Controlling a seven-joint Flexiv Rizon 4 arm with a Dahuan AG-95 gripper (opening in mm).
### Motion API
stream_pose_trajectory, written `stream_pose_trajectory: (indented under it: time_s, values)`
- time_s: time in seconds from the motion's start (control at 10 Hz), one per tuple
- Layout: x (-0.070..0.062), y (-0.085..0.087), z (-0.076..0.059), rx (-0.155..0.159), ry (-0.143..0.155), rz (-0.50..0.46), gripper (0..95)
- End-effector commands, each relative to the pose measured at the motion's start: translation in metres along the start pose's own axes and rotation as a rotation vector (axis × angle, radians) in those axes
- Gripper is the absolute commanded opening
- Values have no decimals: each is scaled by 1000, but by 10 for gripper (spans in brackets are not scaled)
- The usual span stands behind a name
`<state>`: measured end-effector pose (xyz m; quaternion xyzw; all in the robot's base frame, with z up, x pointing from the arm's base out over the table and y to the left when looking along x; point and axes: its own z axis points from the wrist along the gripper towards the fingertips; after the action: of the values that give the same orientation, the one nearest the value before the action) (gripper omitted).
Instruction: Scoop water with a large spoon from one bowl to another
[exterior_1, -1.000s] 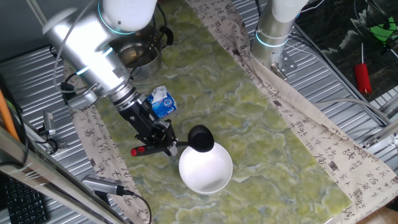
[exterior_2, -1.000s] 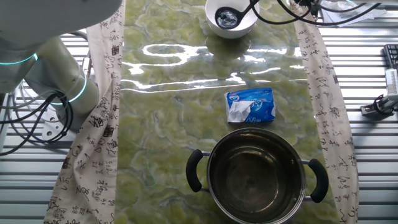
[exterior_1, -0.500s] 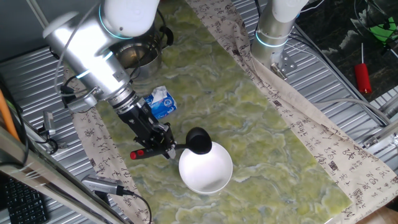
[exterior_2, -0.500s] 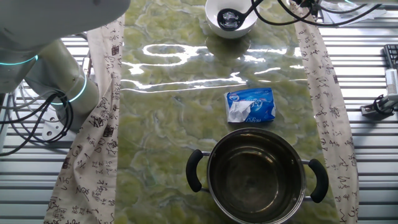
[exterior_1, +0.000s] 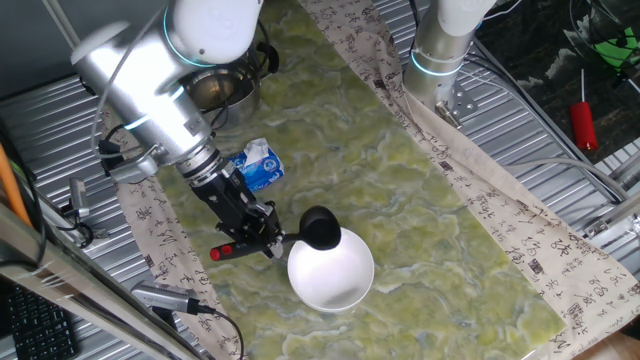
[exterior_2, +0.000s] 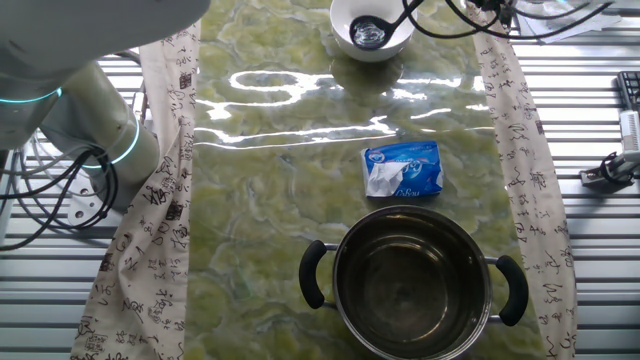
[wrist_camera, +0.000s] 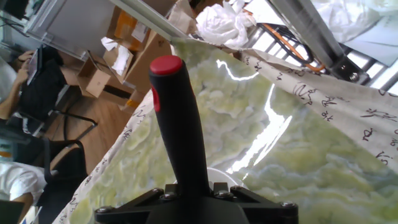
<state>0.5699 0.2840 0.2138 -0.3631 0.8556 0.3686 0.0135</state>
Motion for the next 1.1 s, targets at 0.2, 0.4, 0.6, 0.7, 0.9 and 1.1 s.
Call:
stream_pose_trajectory:
  time_s: [0.2,0.4,0.6,0.7,0.9,1.1]
  values:
    - [-2,1,1,24,12,24,0]
    - [-3,2,2,40,20,38,0]
    - [-3,2,2,63,34,53,0]
    - [-3,2,2,73,34,59,0]
    - [-3,2,2,87,34,71,0]
    - [-3,2,3,100,33,78,0]
